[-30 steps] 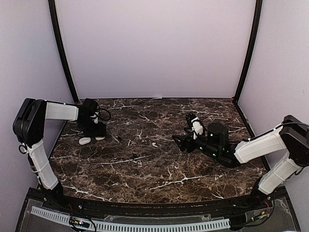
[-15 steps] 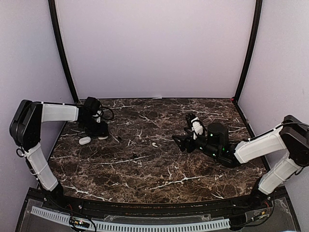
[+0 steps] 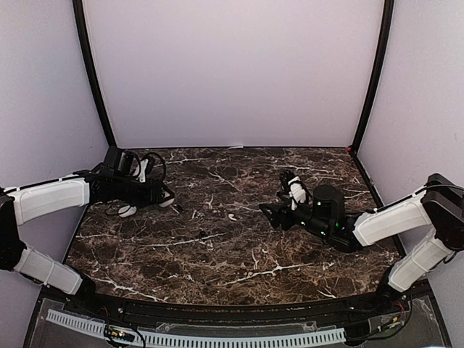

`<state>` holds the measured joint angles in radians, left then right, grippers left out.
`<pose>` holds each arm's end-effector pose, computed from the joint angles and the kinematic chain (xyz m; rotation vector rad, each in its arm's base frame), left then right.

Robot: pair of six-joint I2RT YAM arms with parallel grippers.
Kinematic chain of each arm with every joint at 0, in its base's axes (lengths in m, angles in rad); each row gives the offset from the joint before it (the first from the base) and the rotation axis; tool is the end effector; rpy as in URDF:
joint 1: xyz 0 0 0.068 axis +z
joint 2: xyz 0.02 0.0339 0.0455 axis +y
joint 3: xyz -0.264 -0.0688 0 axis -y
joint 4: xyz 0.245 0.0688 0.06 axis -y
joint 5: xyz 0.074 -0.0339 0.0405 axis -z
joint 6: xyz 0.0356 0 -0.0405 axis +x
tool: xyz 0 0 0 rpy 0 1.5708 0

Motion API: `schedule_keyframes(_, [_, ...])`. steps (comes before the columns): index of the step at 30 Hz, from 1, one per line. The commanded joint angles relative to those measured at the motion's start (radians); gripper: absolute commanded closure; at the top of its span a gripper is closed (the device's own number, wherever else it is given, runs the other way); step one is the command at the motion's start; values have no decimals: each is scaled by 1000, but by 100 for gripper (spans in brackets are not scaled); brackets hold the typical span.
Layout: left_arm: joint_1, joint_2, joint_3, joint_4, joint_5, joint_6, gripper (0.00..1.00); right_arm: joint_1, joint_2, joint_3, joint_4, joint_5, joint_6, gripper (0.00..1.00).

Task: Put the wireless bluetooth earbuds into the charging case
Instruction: Pick up the charging case from the center of the board, then pass from the left arm to the right

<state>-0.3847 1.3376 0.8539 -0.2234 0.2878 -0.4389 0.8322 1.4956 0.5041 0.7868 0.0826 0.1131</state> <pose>0.2613 -0.1167 0.2393 0.0933 2.3571 -0.7467 0.1986 0.2137 0.1823 -0.5813 1.7199 0.6054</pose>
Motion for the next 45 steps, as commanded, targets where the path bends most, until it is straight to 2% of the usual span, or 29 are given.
schedule_keyframes(1, [-32, -86, -84, 189, 170, -137, 46, -5, -44, -26, 61, 4, -7, 23])
schedule_keyframes(6, [-74, -134, -167, 366, 241, -257, 46, -5, -122, -63, 92, 85, 21, 18])
schedule_keyframes(9, [-102, -136, -192, 445, 244, -309, 46, -5, -197, -77, 40, 107, 60, 1])
schedule_keyframes(10, [-114, -133, -203, 473, 245, -335, 46, -6, -218, -80, 30, 86, 58, 1])
schedule_keyframes(16, [-193, -82, -260, 692, 247, -458, 47, -1, -250, -70, -14, -114, 92, 1])
schedule_keyframes(19, [-249, -49, -279, 785, 216, -514, 47, 30, -232, -74, 14, -165, 110, 1])
schedule_keyframes(21, [-277, -22, -288, 847, 199, -551, 47, 76, -217, -75, 33, -153, 97, 1])
schedule_keyframes(26, [-332, 41, -299, 972, 163, -624, 48, 166, -155, -65, 101, -125, 81, 20])
schedule_keyframes(30, [-362, 64, -303, 1013, 124, -655, 48, 211, -82, -23, 142, -100, 85, 26])
schedule_keyframes(33, [-381, 60, -320, 1038, 74, -675, 48, 244, -21, 23, 153, -74, 91, 26])
schedule_keyframes(39, [-420, 59, -355, 1118, -14, -752, 49, 286, 92, 99, 203, -26, 107, 19])
schedule_keyframes(45, [-450, 74, -362, 1174, -41, -808, 52, 303, 196, 189, 193, 49, 116, 18])
